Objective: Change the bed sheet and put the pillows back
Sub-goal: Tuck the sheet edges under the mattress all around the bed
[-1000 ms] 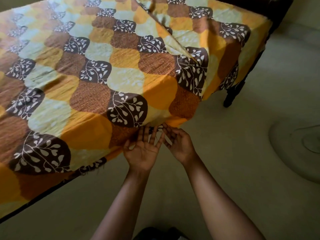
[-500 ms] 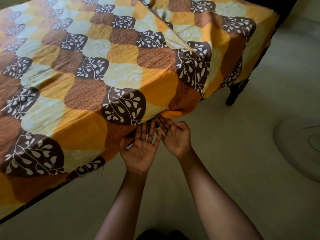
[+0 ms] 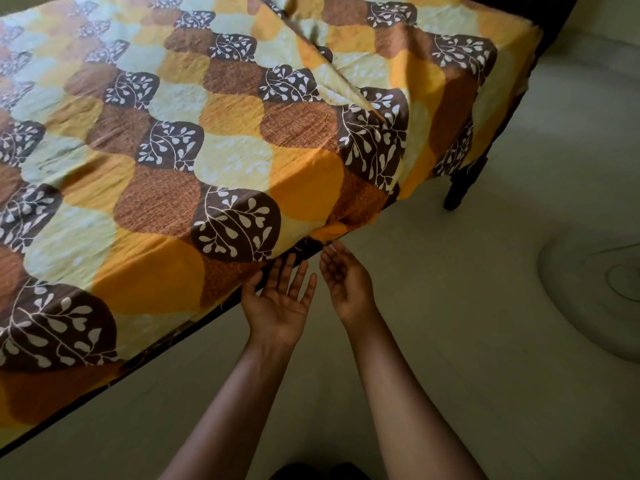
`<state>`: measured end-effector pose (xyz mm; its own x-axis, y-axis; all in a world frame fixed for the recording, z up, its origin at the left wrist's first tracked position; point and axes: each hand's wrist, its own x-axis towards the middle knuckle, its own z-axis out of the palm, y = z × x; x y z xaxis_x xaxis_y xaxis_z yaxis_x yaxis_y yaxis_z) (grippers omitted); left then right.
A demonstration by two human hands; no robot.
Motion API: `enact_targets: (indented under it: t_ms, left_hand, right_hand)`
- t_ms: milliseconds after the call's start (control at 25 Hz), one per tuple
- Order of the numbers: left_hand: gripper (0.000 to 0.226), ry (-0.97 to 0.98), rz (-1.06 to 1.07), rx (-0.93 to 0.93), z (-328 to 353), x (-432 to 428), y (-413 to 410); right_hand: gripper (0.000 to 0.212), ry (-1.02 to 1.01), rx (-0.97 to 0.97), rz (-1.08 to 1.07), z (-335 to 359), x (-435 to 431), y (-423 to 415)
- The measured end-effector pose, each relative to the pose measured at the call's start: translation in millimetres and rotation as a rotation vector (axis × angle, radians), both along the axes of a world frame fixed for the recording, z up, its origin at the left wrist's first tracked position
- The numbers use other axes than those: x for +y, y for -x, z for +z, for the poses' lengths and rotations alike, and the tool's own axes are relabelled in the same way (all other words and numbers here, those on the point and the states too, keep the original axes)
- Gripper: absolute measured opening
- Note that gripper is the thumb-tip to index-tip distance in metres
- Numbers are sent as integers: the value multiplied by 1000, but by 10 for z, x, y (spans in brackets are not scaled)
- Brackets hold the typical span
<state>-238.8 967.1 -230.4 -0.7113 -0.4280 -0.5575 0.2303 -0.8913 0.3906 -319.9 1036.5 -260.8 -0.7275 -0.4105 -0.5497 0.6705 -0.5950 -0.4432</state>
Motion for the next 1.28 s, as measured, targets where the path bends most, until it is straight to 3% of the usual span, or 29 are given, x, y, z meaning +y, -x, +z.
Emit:
enact_targets:
  t_ms: [160,360,560,640,760,960,1120,1280]
  left_hand:
    - [53,-55,52,84,82,61,76]
    - [61,-94,-7,240,20,6,-16]
    - [67,-82,-23,279,27,-20,-31]
    - [57,-30,-54,192,26,-42,-33]
    - [40,167,-149,-79,110,-62,-184]
    - [19,195,39,-361,71,-224,-836]
    - [12,117,142,-467,-99,-460,-1189]
    - [18,146,131,-453,-195,-593,-1303]
  right_hand:
    - [25,73,68,40,198,-89,106]
    - [39,271,23,12,215,-72,83]
    - [41,343,2,-4,305,-258,248]
    - [42,313,-12,-18,326,-270,335]
    - [38,168,20,13,247,-122,163]
    - [35,3,-63,214,-103,-194,-582]
    - [33,-102,30,449,-104,-608,-930]
    - [22,-212,94,467,-42,-920,-1009]
